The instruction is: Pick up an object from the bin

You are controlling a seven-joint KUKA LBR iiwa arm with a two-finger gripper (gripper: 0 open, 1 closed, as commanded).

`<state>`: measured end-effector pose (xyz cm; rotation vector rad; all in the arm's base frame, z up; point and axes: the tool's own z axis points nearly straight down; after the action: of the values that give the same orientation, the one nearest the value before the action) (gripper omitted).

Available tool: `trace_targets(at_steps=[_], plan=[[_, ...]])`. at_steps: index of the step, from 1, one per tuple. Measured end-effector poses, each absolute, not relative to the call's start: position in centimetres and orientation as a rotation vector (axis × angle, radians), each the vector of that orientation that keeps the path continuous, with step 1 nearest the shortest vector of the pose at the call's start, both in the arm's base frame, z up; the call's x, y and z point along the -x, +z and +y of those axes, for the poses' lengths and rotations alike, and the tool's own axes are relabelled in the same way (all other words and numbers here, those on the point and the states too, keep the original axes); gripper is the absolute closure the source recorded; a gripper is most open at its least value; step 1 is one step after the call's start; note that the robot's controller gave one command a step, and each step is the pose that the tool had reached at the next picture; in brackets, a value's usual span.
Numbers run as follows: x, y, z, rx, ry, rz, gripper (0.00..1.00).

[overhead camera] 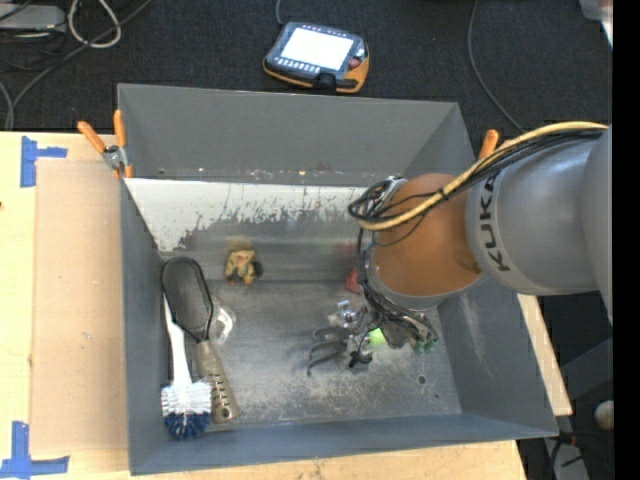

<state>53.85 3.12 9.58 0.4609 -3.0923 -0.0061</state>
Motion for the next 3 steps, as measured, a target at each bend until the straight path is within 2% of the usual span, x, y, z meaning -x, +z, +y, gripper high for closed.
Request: trace_targets(at_steps=[1, 3], plan=[[-54.0, 12.1, 3.2, -0.461, -0.005, -3.099, 1.00], [-53.9, 14.9, 3.2, -0.461, -0.007, -3.094, 1.00]])
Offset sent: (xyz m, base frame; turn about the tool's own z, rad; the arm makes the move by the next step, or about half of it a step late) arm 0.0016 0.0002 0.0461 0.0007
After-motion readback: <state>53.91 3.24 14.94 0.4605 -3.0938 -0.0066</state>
